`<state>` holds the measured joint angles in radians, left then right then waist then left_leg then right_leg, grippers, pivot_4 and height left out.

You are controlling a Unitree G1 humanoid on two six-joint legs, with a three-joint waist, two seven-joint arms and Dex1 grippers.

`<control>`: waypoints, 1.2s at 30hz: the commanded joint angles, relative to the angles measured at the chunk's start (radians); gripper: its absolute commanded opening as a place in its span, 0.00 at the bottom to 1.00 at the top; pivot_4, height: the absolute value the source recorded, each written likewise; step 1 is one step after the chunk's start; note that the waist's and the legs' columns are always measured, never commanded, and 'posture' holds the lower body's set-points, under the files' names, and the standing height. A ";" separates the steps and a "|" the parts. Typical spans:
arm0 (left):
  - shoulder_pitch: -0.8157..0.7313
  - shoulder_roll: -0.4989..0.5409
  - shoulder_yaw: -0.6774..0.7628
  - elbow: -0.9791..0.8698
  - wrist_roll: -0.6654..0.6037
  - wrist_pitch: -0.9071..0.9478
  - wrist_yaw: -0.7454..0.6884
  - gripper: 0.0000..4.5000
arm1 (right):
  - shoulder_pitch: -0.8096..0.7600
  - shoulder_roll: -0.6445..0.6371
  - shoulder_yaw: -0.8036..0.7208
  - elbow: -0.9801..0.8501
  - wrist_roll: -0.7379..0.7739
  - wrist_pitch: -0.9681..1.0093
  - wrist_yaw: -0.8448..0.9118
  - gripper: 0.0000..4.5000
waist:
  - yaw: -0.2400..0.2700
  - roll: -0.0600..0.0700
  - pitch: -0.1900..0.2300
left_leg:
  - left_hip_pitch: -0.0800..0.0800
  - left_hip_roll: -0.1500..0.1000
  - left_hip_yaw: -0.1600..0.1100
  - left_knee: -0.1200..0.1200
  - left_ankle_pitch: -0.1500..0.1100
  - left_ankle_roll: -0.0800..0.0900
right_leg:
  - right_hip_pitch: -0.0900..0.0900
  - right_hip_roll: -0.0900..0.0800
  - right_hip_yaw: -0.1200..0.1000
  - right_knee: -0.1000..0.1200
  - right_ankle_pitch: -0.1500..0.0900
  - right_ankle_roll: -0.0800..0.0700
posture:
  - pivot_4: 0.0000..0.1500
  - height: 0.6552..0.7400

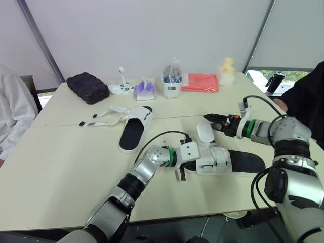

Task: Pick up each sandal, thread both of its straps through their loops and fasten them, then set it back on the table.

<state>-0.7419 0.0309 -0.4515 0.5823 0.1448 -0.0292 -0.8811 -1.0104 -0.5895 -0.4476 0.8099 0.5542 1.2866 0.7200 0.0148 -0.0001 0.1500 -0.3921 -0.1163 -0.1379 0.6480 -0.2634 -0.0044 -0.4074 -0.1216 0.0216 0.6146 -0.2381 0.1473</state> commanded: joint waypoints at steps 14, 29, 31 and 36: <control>0.062 0.018 -0.047 0.038 0.037 0.049 -0.013 0.00 | -0.119 -0.052 0.120 0.123 -0.005 0.031 0.118 0.65 | -0.002 0.000 0.000 | 0.000 0.001 0.001 0.000 0.000 0.000 | 0.000 0.000 0.000 0.000 0.000 0.000 | 1.00 1.00; 0.076 0.021 -0.045 0.020 0.042 0.046 0.009 0.00 | -0.194 0.070 0.097 0.298 -0.026 -0.066 0.083 0.65 | -0.003 0.000 0.000 | 0.000 0.001 0.001 0.000 0.000 0.000 | -0.001 0.001 0.000 0.000 0.000 0.000 | 1.00 1.00; 0.076 0.022 -0.044 0.019 0.044 0.046 0.014 0.00 | -0.208 0.083 0.083 0.333 -0.030 -0.100 0.056 0.65 | -0.003 0.000 0.000 | 0.000 0.001 0.001 0.000 0.000 0.000 | -0.001 0.001 0.000 0.000 0.000 0.000 | 1.00 1.00; 0.077 0.024 -0.041 0.019 0.044 0.048 0.026 0.00 | -0.235 0.107 0.100 0.363 -0.061 -0.160 0.036 0.65 | -0.004 0.000 0.000 | 0.000 0.001 0.001 0.000 0.000 0.000 | -0.001 0.001 0.000 0.000 0.000 0.000 | 1.00 1.00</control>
<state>-0.7057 0.0391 -0.4482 0.5422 0.1443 -0.0257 -0.8475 -1.2047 -0.4832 -0.3469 1.1842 0.5015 1.1467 0.7458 0.0112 0.0002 0.1499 -0.3918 -0.1151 -0.1366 0.6478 -0.2634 -0.0044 -0.4083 -0.1208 0.0219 0.6151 -0.2381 0.1473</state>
